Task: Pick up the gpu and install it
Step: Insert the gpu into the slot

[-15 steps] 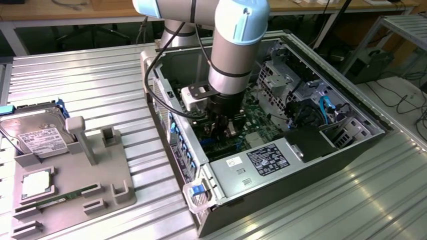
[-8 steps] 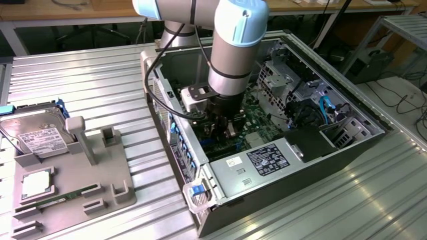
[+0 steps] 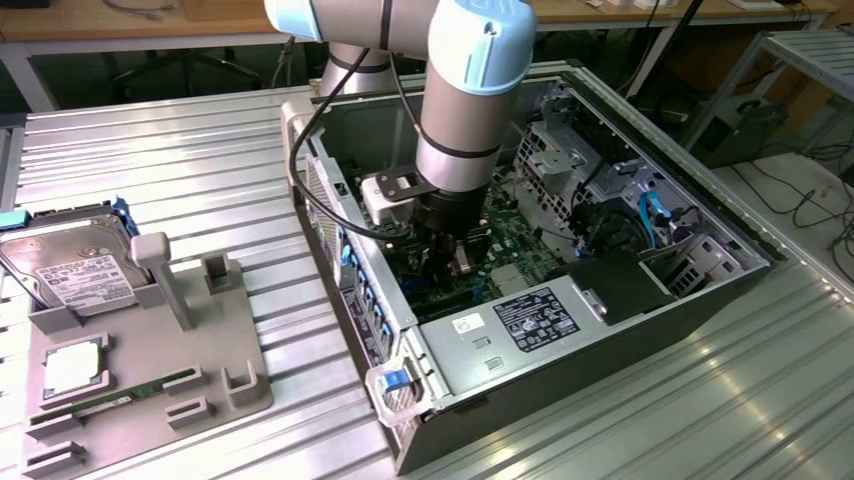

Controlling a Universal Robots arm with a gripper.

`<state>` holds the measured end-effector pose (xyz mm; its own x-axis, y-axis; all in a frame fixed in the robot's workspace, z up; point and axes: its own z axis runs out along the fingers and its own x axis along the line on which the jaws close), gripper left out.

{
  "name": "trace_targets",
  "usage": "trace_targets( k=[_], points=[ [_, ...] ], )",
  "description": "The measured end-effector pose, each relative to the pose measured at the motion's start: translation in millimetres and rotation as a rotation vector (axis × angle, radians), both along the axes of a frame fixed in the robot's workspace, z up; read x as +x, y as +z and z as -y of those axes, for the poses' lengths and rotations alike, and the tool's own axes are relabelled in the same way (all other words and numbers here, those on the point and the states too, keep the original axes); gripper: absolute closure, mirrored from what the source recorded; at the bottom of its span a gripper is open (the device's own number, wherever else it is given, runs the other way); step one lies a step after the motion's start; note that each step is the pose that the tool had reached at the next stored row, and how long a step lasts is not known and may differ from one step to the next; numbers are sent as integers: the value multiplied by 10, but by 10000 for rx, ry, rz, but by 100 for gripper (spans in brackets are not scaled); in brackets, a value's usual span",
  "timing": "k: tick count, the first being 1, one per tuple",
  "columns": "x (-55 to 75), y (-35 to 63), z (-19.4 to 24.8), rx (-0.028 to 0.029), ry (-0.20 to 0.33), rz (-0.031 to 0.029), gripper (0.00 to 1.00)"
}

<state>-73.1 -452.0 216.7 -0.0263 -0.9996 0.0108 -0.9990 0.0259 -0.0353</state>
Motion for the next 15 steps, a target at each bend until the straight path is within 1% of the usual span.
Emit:
trace_targets(
  k=[6,8,10,14,15],
  points=[
    [0,-4,-1,2,-1,-1,71],
    [-1,-15,0,12,-1,-1,71],
    [-1,-21,0,35,-1,-2,71],
    [0,-13,-2,113,0,5,71],
    [1,-9,-2,125,0,5,71]
  ],
)
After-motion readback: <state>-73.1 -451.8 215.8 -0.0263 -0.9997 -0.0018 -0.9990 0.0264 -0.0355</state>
